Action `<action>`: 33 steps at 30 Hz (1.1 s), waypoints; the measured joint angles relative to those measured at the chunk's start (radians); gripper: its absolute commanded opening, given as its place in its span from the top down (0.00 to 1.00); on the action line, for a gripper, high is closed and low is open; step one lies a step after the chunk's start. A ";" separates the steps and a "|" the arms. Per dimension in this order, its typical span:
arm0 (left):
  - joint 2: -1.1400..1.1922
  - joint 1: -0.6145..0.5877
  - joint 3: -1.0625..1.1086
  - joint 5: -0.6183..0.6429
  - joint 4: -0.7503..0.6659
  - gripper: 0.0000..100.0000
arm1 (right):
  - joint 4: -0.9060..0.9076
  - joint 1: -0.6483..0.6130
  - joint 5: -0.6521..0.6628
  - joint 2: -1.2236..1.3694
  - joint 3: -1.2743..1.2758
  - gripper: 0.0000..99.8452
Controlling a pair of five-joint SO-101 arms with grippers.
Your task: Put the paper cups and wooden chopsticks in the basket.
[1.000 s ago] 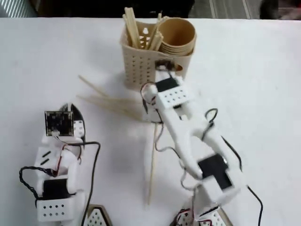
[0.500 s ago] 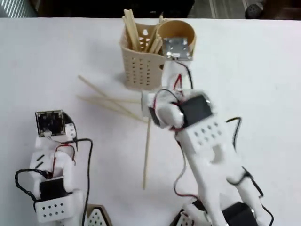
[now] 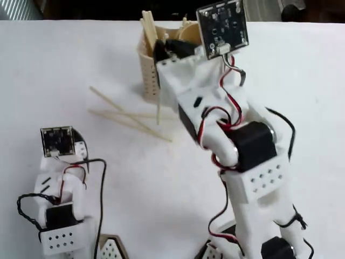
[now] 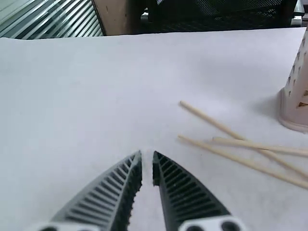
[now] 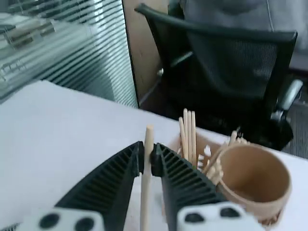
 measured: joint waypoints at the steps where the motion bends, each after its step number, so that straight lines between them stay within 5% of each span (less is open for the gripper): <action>1: 0.000 0.000 0.000 0.000 0.000 0.94 | -0.046 0.000 0.012 0.011 0.000 0.98; 11: 0.000 0.000 0.000 -0.075 0.000 0.94 | -0.480 0.103 0.046 0.133 0.000 0.98; 20: 0.000 0.000 0.000 -0.084 0.000 0.94 | -0.548 0.153 0.046 0.321 0.000 0.91; 25: 0.000 -0.031 0.000 -0.084 0.000 0.94 | -0.430 0.144 0.060 0.313 -0.014 0.78; 33: 0.000 -0.160 0.000 0.008 0.000 0.93 | -0.003 -0.066 0.298 0.207 -0.057 0.78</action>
